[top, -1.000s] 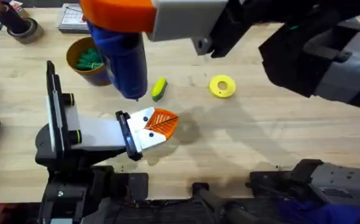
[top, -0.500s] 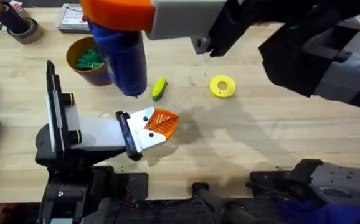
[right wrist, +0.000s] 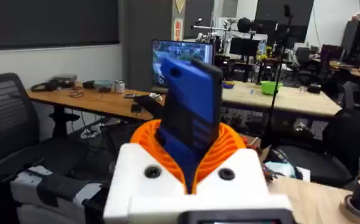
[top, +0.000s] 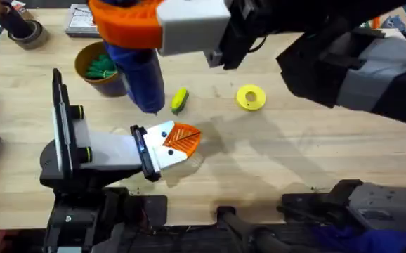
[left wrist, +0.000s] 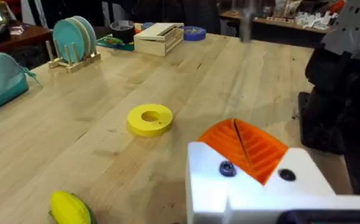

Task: Pick up the gripper from the table and insert it into the empty holder that is missing its gripper. Then pick up a screw, insert it into the mounting hole, and use the screwdriver to tighten it. Finally, clean up the table by picking up the vegetable and placing it into the bucket.

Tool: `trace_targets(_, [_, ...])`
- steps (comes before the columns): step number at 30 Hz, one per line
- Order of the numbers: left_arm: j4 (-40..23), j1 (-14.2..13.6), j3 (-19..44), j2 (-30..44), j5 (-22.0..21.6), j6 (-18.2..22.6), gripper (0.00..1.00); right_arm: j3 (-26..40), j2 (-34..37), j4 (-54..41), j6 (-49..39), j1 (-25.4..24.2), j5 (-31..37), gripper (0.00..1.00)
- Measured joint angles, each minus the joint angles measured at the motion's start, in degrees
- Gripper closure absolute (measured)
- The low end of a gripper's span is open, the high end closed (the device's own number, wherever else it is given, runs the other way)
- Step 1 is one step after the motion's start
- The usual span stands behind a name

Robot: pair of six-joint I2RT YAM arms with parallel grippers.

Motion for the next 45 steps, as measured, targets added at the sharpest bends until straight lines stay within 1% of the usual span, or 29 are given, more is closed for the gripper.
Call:
trace_targets(6, [0.02, 0.00, 0.00, 0.00, 0.00, 0.00, 0.993, -2.95, 0.00, 3.63, -0.01, 0.02, -0.19, 0.975])
trace_targets(17, [0.00, 0.00, 0.00, 0.00, -0.01, 0.00, 0.993, -6.31, 0.00, 5.82, -0.24, 0.38, -0.23, 0.975])
trace_targets(29, [0.02, 0.00, 0.02, 0.00, 0.00, 0.00, 0.993, -6.72, 0.00, 5.39, -2.21, 1.50, -0.39, 0.975])
trace_targets(37, [0.02, 0.00, 0.00, 0.01, -0.01, 0.00, 0.993, -6.86, 0.00, 1.67, -4.20, 1.50, -0.39, 0.975])
trace_targets(45, [0.02, 0.00, 0.00, 0.02, -0.02, 0.00, 0.993, -8.72, 0.00, 1.85, -6.03, 1.50, -0.37, 0.975])
